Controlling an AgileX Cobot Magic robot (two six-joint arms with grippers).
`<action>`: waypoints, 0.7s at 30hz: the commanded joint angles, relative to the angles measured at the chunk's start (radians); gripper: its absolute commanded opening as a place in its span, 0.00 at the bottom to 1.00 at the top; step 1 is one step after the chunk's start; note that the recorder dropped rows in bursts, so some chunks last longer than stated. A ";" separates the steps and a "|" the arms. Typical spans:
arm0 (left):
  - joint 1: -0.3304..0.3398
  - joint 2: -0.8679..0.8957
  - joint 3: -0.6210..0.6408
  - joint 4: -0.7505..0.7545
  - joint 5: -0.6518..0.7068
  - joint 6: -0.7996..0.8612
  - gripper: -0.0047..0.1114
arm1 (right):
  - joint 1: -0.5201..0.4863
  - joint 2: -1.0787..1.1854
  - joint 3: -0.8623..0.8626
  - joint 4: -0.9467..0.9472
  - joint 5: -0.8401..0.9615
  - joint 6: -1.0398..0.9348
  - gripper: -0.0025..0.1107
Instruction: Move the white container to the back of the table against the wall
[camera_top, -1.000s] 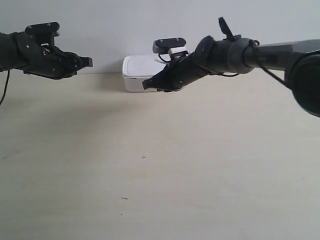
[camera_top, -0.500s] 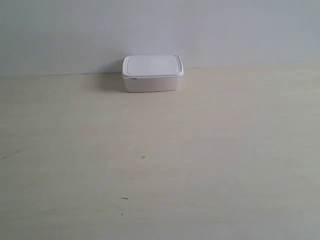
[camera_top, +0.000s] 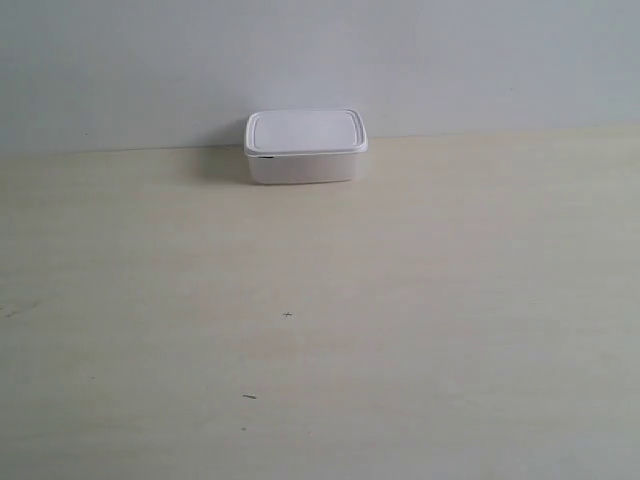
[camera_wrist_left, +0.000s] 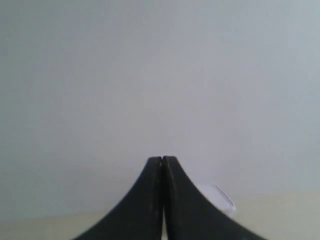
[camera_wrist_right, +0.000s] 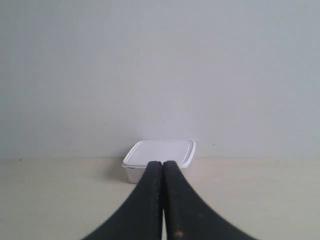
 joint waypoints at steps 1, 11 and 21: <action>0.001 0.071 0.025 -0.005 -0.149 0.014 0.04 | 0.001 0.055 0.016 -0.007 -0.123 0.002 0.02; 0.001 0.090 0.025 0.002 0.060 0.016 0.04 | 0.001 0.060 0.016 -0.007 -0.103 0.002 0.02; 0.001 0.090 0.025 -0.002 0.100 0.016 0.04 | 0.001 0.060 0.016 0.007 -0.101 0.002 0.02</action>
